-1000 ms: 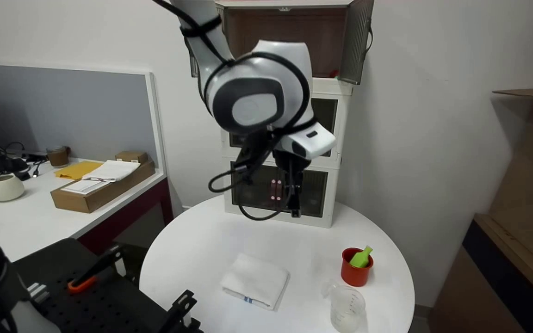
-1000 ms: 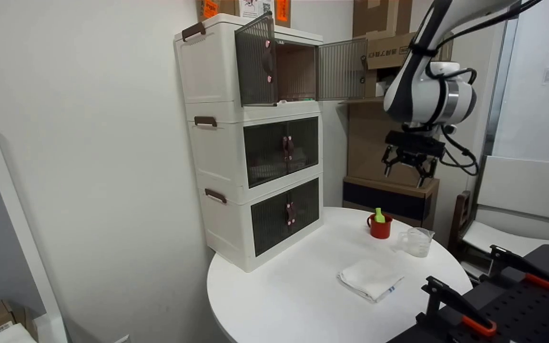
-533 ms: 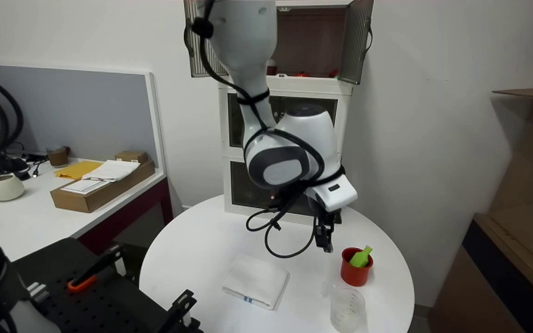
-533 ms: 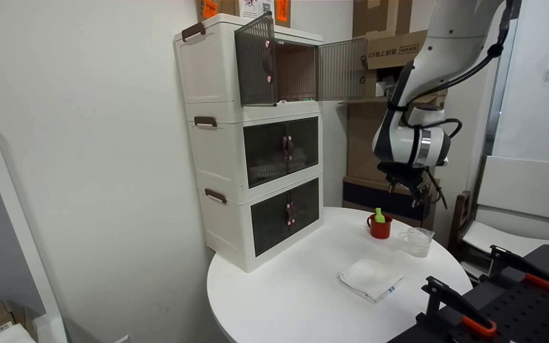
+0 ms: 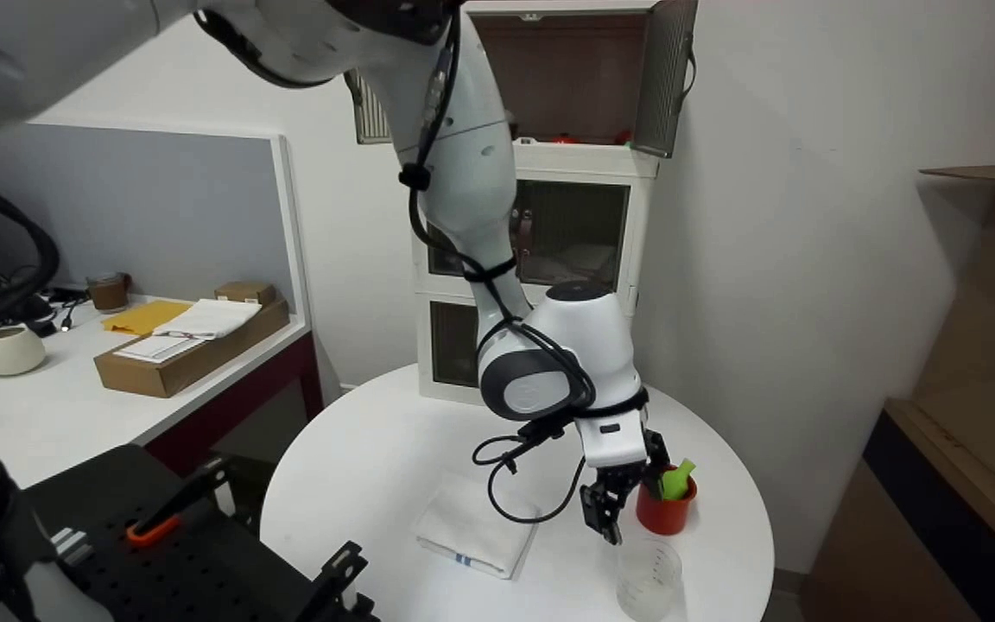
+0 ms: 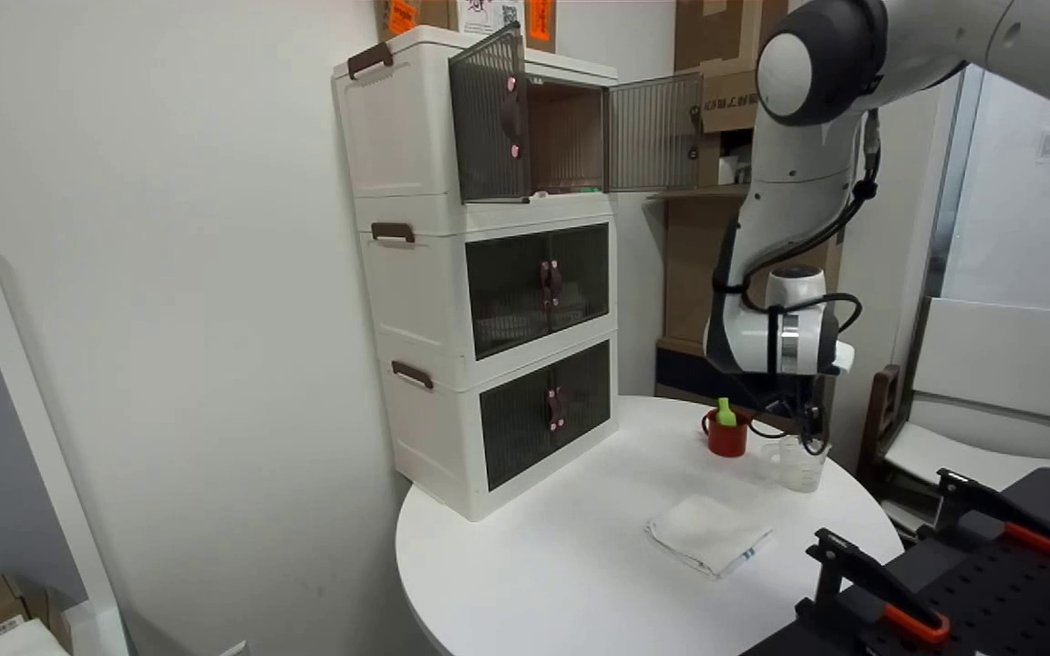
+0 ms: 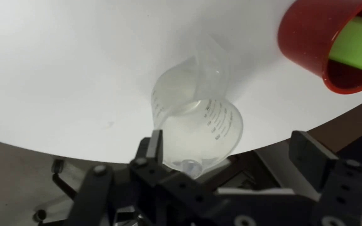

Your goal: Put the jug in the topmost shelf

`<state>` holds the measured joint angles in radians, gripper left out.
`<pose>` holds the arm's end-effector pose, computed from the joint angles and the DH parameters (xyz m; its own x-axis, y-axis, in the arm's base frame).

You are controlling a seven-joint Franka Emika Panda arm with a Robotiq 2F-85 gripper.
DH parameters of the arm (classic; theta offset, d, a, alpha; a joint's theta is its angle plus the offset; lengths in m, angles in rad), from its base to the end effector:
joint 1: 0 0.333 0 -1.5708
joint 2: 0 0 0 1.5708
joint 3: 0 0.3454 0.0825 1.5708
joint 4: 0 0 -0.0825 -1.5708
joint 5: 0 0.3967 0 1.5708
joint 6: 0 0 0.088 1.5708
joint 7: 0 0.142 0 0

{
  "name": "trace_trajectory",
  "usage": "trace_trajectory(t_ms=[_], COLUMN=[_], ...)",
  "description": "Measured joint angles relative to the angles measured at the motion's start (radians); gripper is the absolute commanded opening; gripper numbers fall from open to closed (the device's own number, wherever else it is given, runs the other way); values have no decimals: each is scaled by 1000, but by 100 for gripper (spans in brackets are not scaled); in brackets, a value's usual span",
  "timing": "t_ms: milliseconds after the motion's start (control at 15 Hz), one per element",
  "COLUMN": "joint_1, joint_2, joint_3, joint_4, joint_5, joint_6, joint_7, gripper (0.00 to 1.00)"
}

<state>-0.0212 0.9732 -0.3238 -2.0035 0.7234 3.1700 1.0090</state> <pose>0.5344 -0.2704 -0.0017 -0.3549 -0.9024 0.2446 -0.9231 0.2967 -0.2448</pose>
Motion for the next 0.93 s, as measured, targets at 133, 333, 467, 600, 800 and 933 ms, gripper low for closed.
trace_trajectory(t_ms=[133,333,467,600,800,933], joint_1=[78,167,183,176,139,100], joint_2=[38,76,81,80,74,67], joint_3=[-74,-157,-168,-166,-142,-117], joint_4=[21,46,63,87,134,170], joint_5=[31,28,-11,-56,-117,-157], joint_6=[-83,-239,-338,-427,-510,-531], joint_7=[119,317,456,580,714,766], gripper=[100,100,100,100,100,100])
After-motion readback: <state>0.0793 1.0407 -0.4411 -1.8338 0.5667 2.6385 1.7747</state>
